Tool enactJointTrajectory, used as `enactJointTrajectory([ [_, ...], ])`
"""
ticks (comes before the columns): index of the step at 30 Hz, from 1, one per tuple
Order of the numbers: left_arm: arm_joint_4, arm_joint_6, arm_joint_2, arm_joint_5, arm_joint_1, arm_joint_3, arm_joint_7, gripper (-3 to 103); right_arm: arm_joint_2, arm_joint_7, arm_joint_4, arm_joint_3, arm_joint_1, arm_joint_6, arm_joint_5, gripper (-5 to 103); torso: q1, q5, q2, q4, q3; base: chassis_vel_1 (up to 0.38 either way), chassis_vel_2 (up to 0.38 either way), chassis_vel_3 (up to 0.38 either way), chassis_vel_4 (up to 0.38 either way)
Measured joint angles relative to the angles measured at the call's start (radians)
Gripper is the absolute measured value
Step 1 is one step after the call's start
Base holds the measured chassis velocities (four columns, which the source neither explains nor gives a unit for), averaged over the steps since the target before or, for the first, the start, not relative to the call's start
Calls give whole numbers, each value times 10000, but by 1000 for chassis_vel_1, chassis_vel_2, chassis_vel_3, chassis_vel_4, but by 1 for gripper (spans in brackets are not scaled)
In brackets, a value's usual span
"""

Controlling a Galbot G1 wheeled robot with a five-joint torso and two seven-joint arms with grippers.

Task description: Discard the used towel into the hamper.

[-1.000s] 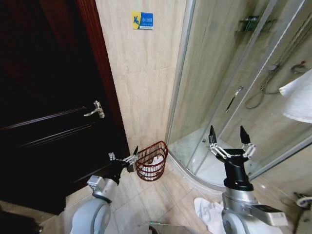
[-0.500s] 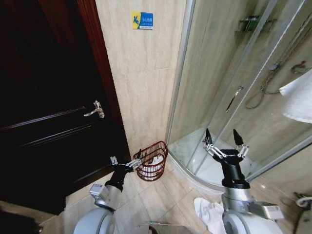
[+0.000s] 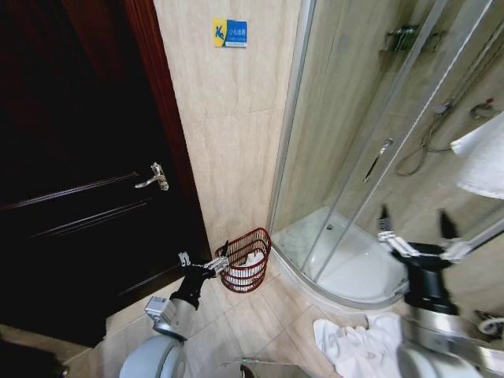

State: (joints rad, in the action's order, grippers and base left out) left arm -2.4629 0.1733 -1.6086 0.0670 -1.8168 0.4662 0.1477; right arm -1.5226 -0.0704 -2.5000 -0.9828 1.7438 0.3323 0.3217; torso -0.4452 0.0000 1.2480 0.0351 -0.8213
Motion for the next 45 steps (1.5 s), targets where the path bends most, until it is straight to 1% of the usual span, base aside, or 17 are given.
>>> enactJointTrajectory([
  [4,8,0,2,5,4,0,-1,100,7,-38,41,-215,35,6,271,100,-1,-1,0,-1,0,-92,-73,86,71],
  [10,14,0,2,11,6,-1,-2,100,-36,-25,134,-88,-89,142,318,100,0,0,1,3,1,-174,-175,180,183],
  [14,17,0,4,13,7,-1,-2,100,-74,-35,102,27,-93,170,348,100,0,0,0,-2,1,-229,-240,218,237],
  [17,19,1,2,16,6,-2,-2,100,37,-232,92,-68,-225,319,689,100,-1,7,0,0,-1,-235,-240,232,240],
  [20,21,1,-2,17,6,-4,0,100,375,-353,329,-314,-879,819,1027,100,0,11,0,-1,0,-166,-168,194,154],
  [23,23,3,-1,17,6,-4,1,100,489,-330,377,-323,-1249,1040,1206,100,-6,1,-1,0,-2,-43,-99,102,17],
  [25,23,3,0,17,4,-2,0,100,590,-320,313,-300,-1375,1024,1444,100,0,1,0,8,0,31,-22,57,51],
  [29,23,4,9,17,6,1,-3,100,1090,-251,89,-322,-1804,622,2098,100,0,-3,1,-2,0,59,33,-68,-23],
  [31,23,4,9,17,5,2,-4,100,1523,-136,18,-522,-2184,231,2441,100,0,-5,2,1,0,64,53,-84,-50],
  [32,23,4,9,17,5,3,-4,100,1928,-47,27,-714,-2464,-67,2637,100,1,0,2,-1,0,0,0,0,0],
  [33,23,4,9,17,5,3,-4,100,1928,-47,27,-714,-2464,-67,2637,100,1,0,2,-1,0,0,0,0,0],
  [36,23,5,8,17,6,2,-4,100,2864,430,323,-1081,-3234,-583,2791,100,0,2,2,2,-1,0,0,0,0],
  [37,23,5,8,17,6,2,-4,100,2864,430,323,-1081,-3234,-583,2791,100,0,2,2,2,-1,0,0,0,0],
  [39,23,5,6,18,6,1,-5,100,3476,689,612,-1166,-3846,-949,2923,100,-1,6,1,0,-1,0,0,0,0],
  [40,23,5,6,18,6,1,-5,100,3476,689,612,-1166,-3846,-949,2923,100,-1,6,1,0,-1,0,0,0,0],
  [43,23,5,6,17,6,1,-4,100,4236,873,1095,-1096,-4973,-1297,3130,100,-1,3,1,-1,-1,0,0,0,0],
  [45,23,5,6,17,6,1,-4,100,4461,894,1305,-1021,-5334,-1372,3150,100,-1,2,1,2,-1,0,0,0,0],
])
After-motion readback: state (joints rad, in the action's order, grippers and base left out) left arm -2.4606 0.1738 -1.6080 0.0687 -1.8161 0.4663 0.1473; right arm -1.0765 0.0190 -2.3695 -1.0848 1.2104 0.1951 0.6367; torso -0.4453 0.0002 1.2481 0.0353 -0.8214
